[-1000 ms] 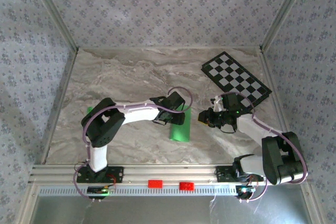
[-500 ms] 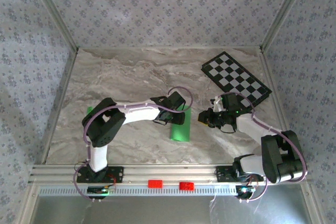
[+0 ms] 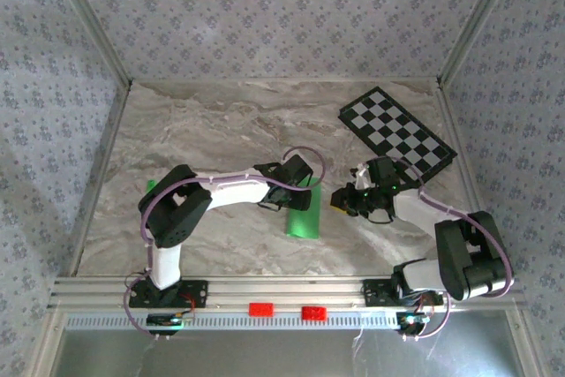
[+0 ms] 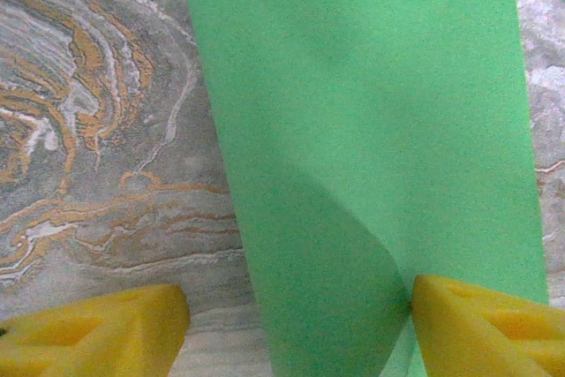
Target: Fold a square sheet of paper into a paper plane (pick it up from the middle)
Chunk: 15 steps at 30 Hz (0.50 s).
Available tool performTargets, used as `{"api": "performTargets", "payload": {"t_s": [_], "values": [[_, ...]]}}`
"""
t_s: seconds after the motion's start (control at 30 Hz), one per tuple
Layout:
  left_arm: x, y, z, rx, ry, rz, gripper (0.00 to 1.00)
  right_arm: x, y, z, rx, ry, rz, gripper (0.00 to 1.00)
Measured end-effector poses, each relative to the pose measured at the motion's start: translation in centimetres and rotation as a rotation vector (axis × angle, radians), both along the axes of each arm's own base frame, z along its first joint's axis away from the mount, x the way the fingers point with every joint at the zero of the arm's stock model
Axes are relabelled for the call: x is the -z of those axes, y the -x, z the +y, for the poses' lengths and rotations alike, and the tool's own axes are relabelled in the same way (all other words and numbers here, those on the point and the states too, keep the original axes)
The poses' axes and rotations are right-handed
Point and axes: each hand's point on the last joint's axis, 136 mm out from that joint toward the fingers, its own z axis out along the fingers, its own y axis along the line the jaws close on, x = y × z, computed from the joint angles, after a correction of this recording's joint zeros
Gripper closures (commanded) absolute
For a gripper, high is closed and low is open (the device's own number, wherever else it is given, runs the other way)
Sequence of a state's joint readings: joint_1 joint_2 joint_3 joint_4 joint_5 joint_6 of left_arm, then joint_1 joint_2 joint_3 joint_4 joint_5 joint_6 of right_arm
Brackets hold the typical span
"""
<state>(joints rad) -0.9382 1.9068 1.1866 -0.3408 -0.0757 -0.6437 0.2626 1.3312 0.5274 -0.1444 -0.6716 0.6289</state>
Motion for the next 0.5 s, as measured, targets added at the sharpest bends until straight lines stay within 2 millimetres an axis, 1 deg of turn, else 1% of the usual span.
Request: {"api": "performTargets", "payload": {"t_s": [0.1,0.2,0.33,0.5], "values": [[0.0,0.0,0.0,-0.001,0.0,0.0,0.29,-0.2,-0.3,0.1,0.012,-0.007,-0.007,0.88],[0.0,0.0,0.0,-0.001,0.0,0.0,0.29,-0.1,-0.5,0.7,0.004,-0.013,-0.002,0.97],[0.0,0.0,0.0,-0.001,0.0,0.0,0.29,0.1,-0.7,1.8,-0.018,-0.009,0.008,1.0],[0.0,0.0,0.0,-0.001,0.0,0.0,0.29,0.7,-1.4,2.5,-0.009,0.019,0.01,1.0]]}}
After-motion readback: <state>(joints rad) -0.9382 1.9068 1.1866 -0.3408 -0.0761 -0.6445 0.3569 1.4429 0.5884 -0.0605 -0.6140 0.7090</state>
